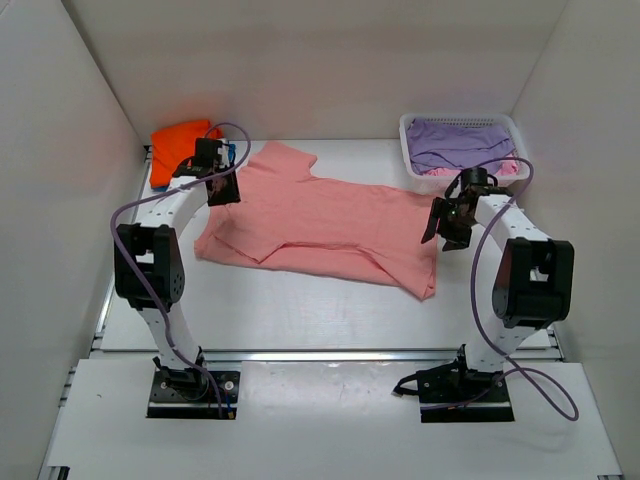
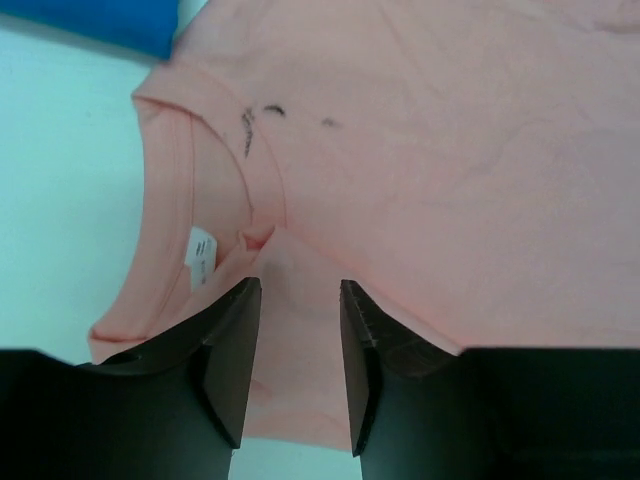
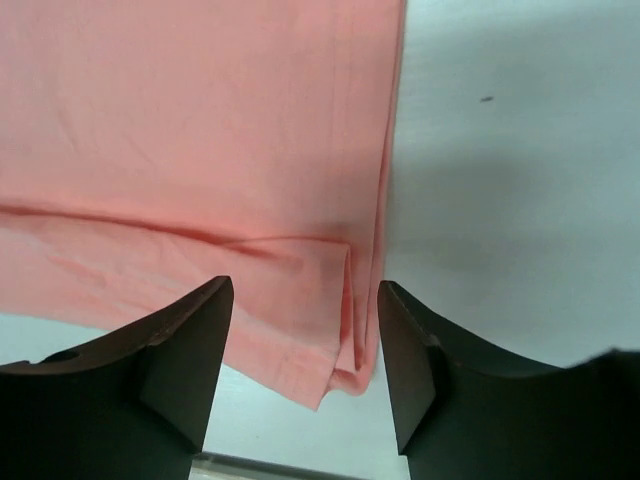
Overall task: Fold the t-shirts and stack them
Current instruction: Fold the flattened tshirt in 1/3 of the way
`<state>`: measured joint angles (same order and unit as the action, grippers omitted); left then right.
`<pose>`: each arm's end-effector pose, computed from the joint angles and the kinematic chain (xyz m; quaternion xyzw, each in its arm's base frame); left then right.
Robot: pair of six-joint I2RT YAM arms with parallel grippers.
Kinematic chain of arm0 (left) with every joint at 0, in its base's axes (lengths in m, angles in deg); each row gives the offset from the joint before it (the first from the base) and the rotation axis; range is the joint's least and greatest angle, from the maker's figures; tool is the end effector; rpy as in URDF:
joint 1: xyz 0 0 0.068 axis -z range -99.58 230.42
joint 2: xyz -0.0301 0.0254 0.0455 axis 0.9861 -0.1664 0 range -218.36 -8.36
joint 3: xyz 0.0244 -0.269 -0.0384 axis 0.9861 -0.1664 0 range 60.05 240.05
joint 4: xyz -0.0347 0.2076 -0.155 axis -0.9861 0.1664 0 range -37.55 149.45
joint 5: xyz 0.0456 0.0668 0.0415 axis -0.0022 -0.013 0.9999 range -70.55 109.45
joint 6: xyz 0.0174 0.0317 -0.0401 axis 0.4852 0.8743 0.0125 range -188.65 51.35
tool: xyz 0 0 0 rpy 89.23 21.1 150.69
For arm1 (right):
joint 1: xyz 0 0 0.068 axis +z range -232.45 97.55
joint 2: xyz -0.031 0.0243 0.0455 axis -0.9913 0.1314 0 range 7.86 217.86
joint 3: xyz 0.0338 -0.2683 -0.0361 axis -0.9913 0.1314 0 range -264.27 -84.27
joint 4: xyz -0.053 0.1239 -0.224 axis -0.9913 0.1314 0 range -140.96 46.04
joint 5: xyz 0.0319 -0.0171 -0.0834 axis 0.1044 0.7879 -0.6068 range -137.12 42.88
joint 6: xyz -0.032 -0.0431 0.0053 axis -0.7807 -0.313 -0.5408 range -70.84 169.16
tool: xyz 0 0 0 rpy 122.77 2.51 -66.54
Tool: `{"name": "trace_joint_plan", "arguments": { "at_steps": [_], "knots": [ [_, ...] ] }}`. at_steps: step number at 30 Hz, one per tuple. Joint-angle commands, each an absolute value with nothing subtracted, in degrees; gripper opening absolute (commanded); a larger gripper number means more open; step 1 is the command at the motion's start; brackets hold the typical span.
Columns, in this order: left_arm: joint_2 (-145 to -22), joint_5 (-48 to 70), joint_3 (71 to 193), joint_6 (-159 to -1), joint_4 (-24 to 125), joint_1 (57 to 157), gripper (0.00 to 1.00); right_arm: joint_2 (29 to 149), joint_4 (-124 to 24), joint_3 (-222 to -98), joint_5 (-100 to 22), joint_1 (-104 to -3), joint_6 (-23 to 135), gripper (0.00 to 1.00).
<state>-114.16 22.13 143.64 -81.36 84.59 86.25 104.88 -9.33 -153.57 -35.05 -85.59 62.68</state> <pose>0.4033 -0.0395 0.2414 -0.0643 0.9496 -0.0273 0.3057 0.3353 -0.0109 0.2128 0.1231 0.9707 0.1192 0.1683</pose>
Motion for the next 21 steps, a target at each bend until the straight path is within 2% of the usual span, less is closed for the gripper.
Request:
{"name": "trace_joint_plan", "arguments": {
  "at_steps": [1,4,13,17,19,21],
  "knots": [
    [-112.8,20.9,146.1,-81.3,82.2,86.4,0.51,101.8,-13.6,-154.2,-37.4,-85.0,63.0,0.58],
    [-111.1,20.7,142.7,-81.0,82.2,85.8,0.52,99.5,-14.3,-152.1,-36.8,-83.9,62.0,0.58],
    [-103.6,21.6,127.0,-79.7,79.5,85.7,0.52,95.9,-18.3,-142.6,-35.4,-79.9,55.1,0.47],
    [-103.7,21.6,126.4,-79.6,80.2,85.8,0.52,96.7,-19.1,-141.8,-35.4,-78.6,52.5,0.45],
    [-103.8,21.6,126.5,-79.9,80.0,85.8,0.51,97.6,-18.4,-142.3,-34.6,-78.5,52.1,0.40],
    [-103.6,21.4,126.7,-79.9,80.4,85.9,0.52,99.4,-17.5,-142.7,-35.0,-77.9,52.4,0.39]
  ]
}}
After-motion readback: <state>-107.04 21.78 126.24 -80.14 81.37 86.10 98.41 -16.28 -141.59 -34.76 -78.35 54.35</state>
